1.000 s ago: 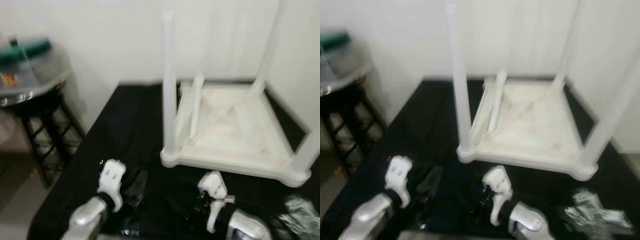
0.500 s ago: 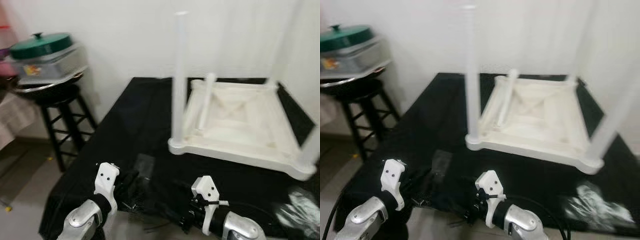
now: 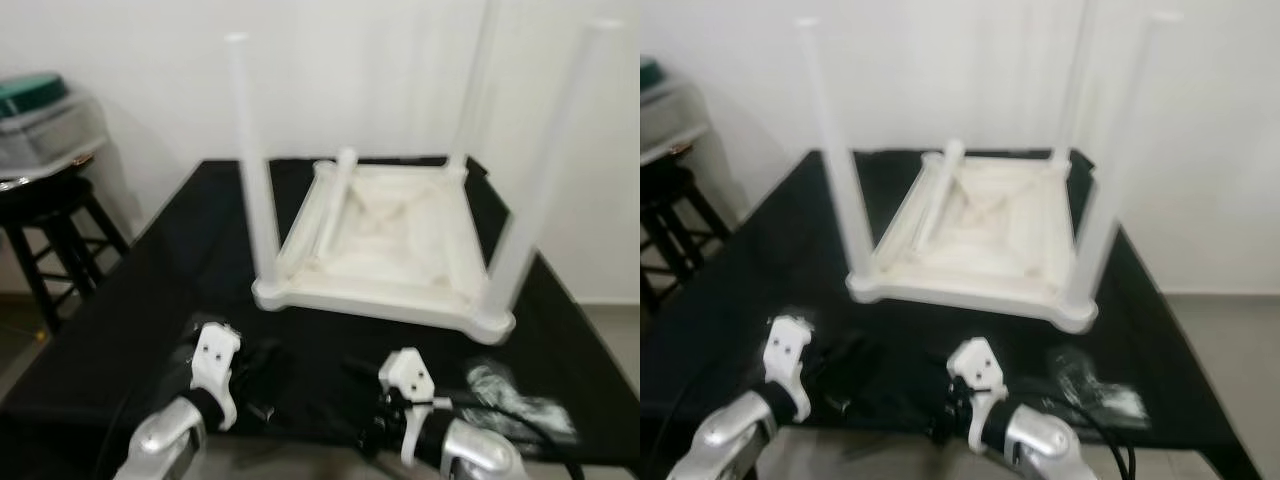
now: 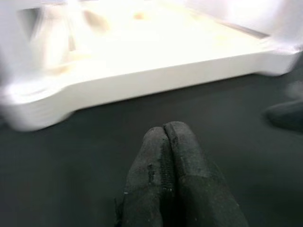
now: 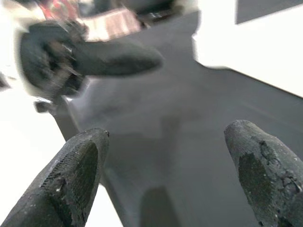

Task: Building children table

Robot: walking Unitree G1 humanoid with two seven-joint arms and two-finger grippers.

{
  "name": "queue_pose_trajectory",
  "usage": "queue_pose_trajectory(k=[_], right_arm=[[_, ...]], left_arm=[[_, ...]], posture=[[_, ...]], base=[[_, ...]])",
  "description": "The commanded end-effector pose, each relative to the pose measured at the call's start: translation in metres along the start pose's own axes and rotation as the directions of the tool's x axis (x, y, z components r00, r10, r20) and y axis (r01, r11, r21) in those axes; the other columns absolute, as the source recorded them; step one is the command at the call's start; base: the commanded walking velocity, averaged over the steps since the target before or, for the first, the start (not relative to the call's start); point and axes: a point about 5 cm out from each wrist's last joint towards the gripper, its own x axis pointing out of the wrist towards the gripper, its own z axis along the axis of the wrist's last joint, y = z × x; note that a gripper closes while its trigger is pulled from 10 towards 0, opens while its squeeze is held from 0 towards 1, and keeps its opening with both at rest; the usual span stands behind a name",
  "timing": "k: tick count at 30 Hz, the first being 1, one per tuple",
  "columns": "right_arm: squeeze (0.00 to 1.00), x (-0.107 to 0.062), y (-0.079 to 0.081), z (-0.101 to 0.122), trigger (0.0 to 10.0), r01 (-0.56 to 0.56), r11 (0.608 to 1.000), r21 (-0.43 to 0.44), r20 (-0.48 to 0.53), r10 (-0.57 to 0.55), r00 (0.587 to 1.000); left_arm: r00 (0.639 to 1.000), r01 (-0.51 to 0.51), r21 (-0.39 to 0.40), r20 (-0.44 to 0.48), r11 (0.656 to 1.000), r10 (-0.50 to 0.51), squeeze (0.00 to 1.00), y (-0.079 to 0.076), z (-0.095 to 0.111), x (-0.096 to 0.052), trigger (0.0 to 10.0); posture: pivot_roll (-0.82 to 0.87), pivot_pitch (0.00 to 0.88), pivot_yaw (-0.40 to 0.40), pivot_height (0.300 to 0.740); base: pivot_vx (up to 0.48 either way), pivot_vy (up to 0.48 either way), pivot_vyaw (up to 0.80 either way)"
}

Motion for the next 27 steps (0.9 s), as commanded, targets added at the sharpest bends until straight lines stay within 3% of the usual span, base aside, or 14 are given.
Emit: queue_pose_trajectory(k=[1, 5, 27], right_arm=[[0.0, 0.006, -0.001, 0.004, 10.0, 0.006, 1.0, -0.017, 0.022, -0.006, 1.0], [0.0, 0.016, -0.006, 0.001, 10.0, 0.043, 0.999, -0.018, 0.017, -0.043, 0.999], [0.0, 0.024, -0.016, 0.0, 10.0, 0.121, 0.992, -0.043, 0.024, -0.12, 0.992]], left_arm=[[1.0, -0.009, 0.009, -0.016, 1.0, 0.009, 0.0, 0.004, -0.002, -0.002, 10.0], [0.999, 0.023, 0.021, -0.037, 1.0, -0.022, 0.0, -0.004, -0.009, 0.003, 10.0], [0.999, 0.034, 0.031, -0.037, 0.999, -0.033, 0.0, -0.007, -0.011, 0.01, 10.0]], posture=[[-0.1, 0.0, 0.06, 0.74], [-0.1, 0.0, 0.057, 0.74], [-0.11, 0.0, 0.051, 0.74]], base=[[0.0, -0.45, 0.0], [0.0, -0.448, 0.0], [0.0, -0.451, 0.0]])
